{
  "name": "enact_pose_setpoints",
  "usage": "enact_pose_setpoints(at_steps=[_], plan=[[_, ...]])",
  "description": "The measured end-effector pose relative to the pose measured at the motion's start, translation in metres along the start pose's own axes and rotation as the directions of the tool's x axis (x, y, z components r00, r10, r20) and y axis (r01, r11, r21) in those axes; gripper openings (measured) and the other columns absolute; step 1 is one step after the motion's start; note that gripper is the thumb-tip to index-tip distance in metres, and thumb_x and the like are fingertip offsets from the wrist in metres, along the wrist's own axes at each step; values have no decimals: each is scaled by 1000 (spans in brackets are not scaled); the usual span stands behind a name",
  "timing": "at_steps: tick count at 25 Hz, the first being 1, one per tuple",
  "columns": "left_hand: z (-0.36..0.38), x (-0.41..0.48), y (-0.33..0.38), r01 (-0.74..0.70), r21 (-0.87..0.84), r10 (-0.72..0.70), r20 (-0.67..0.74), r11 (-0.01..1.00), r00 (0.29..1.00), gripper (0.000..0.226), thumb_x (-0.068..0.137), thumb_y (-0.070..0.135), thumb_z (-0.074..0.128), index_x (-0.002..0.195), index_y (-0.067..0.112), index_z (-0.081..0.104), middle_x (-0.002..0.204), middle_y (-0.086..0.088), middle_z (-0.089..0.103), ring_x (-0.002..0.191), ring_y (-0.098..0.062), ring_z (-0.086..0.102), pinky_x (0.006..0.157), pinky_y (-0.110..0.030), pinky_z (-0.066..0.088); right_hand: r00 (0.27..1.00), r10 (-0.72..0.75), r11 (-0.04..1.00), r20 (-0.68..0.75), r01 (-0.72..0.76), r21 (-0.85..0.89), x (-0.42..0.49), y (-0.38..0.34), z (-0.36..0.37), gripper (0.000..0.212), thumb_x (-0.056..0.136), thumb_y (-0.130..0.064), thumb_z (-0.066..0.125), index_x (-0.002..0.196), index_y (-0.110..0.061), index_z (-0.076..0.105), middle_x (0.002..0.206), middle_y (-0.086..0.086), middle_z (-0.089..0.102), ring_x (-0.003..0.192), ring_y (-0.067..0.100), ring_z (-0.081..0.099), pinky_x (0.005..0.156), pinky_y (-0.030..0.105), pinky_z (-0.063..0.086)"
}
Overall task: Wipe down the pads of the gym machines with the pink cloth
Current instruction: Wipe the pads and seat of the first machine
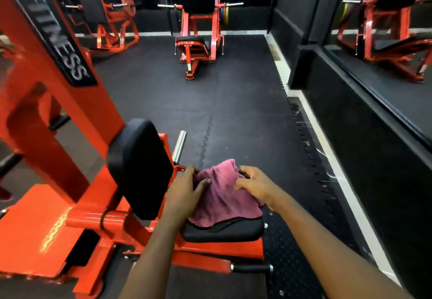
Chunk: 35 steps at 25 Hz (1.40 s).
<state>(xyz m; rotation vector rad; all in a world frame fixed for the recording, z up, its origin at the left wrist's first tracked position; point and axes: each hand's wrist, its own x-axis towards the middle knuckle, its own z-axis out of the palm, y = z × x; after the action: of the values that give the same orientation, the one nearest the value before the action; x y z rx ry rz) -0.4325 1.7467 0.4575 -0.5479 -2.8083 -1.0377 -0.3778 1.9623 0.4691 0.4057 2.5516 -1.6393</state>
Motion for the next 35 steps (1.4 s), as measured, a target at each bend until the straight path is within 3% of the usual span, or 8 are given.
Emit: enact_pose_setpoints(at_steps=[3, 7, 10, 15, 19, 27, 32, 35], plan=[[-72, -11, 75, -27, 72, 42, -212, 997, 976, 26, 86, 37, 71, 89, 19, 53, 88, 0, 59, 90, -25, 52, 71, -38, 40, 992, -99, 990, -82, 107, 95, -43, -73, -27, 26, 72, -28, 79, 87, -14, 63, 83, 4, 68, 79, 16, 60, 77, 42, 53], [-116, -34, 148, 92, -393, 89, 419, 915, 904, 37, 97, 47, 56, 99, 10, 53, 92, -9, 66, 77, -19, 61, 56, -22, 47, 970, -113, 957, -215, 164, 239, -83, -125, -57, 24, 87, -7, 77, 109, -6, 67, 103, 11, 75, 93, 18, 70, 92, 45, 57], [-121, -34, 173, -37, -318, 200, 499, 947, 843, 53, 87, 45, 71, 120, 16, 41, 111, -1, 62, 82, -16, 66, 58, -26, 51, 981, -132, 931, -145, 173, 323, -108, -134, -89, 41, 88, 6, 70, 127, -6, 64, 117, 8, 73, 109, 19, 70, 97, 39, 57], [-115, -11, 213, -277, -152, 311, 289, 949, 906, 46, 79, -8, 47, 121, 9, 41, 91, -16, 66, 77, -32, 59, 67, -39, 49, 974, -125, 970, -191, 161, 185, -132, -129, -149, 46, 83, 15, 66, 119, -11, 71, 107, 4, 76, 104, 17, 72, 91, 29, 58], [-132, 29, 231, -99, -112, 91, -69, 989, 993, 28, 80, -9, 51, 101, 7, 60, 82, -16, 66, 75, -32, 64, 61, -25, 38, 913, -105, 948, -394, -28, -317, -149, -102, -219, 35, 79, 6, 63, 96, -19, 80, 88, 1, 78, 86, 16, 72, 83, 30, 58], [-129, 41, 267, -200, -125, 150, -328, 972, 933, 9, 93, 3, 55, 89, 10, 54, 82, -12, 64, 78, -30, 58, 68, -33, 39, 722, -189, 806, -665, -273, -525, -156, -56, -264, 17, 103, -23, 43, 95, -23, 58, 85, 1, 69, 89, 27, 66, 93, 45, 28], [-147, 41, 289, -200, -245, 70, -454, 949, 888, 9, 102, 17, 41, 95, 13, 39, 92, -11, 57, 81, -27, 49, 69, -37, 34, 784, -244, 955, -571, 94, -280, -163, -66, -273, 55, 84, -69, 58, 89, -15, 53, 78, 3, 65, 73, 22, 62, 74, 43, 50], [-164, 43, 292, -161, -290, -6, -500, 944, 866, 7, 103, 20, 36, 101, 13, 37, 99, -17, 60, 88, -35, 55, 72, -40, 36, 868, -255, 960, -425, 176, -217, -175, -77, -283, 48, 67, -42, 92, 91, -13, 61, 80, 1, 66, 71, 12, 58, 61, 23, 47]])
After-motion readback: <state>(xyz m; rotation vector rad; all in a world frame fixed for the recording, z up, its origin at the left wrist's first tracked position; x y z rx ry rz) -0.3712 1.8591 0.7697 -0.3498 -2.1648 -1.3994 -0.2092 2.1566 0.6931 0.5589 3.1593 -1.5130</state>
